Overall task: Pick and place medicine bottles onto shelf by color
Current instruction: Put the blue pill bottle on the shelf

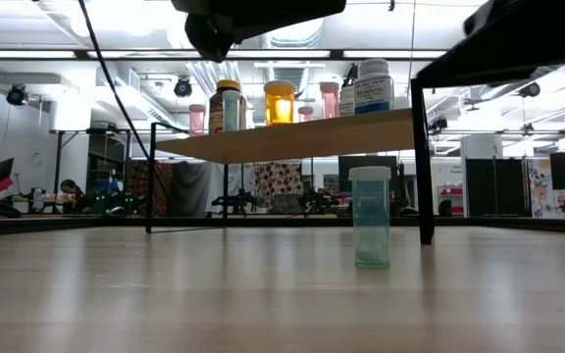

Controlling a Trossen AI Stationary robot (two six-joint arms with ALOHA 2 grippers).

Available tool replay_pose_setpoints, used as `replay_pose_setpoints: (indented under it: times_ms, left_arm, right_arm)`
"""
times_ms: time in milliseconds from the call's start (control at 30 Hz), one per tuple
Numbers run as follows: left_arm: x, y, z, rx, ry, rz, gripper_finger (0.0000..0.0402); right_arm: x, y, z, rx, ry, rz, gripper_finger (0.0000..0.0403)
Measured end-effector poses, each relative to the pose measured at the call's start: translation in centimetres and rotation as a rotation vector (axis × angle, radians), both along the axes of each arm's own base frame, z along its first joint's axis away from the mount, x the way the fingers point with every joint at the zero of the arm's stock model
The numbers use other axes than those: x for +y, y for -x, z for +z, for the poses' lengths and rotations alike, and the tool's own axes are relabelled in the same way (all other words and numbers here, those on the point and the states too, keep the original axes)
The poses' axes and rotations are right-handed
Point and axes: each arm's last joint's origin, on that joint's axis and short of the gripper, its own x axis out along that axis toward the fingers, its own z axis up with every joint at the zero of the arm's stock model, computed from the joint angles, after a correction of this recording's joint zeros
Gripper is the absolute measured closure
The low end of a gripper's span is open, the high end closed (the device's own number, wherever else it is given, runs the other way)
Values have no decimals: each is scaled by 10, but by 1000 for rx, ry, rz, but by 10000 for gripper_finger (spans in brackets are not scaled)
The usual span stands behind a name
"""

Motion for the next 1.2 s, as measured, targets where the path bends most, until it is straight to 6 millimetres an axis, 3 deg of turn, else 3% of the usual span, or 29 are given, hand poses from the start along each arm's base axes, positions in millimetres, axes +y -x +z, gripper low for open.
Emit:
replay_pose_setpoints:
  times_ms: [233,367,500,700,900,1200]
  left_arm:
    - [-5,-12,-2,-2,23,-11,197]
    - [-8,-27,-11,54,-11,-1,162]
    - [1,-40,-21,189,-51,78,122]
    - [22,-46,-37,345,-15,106,108]
    - [20,-46,-37,359,23,58,107]
    - [22,-53,-57,396,29,74,107]
  right_arm:
    - [-16,31,7,-24,-11,-28,211]
    - [-29,44,8,-90,-54,-51,211]
    - [-38,52,7,-153,-100,-44,211]
    - [-41,56,3,-164,-123,-46,211]
    - [-40,55,1,-171,-131,-46,211]
    - [-40,55,0,-169,-130,-47,211]
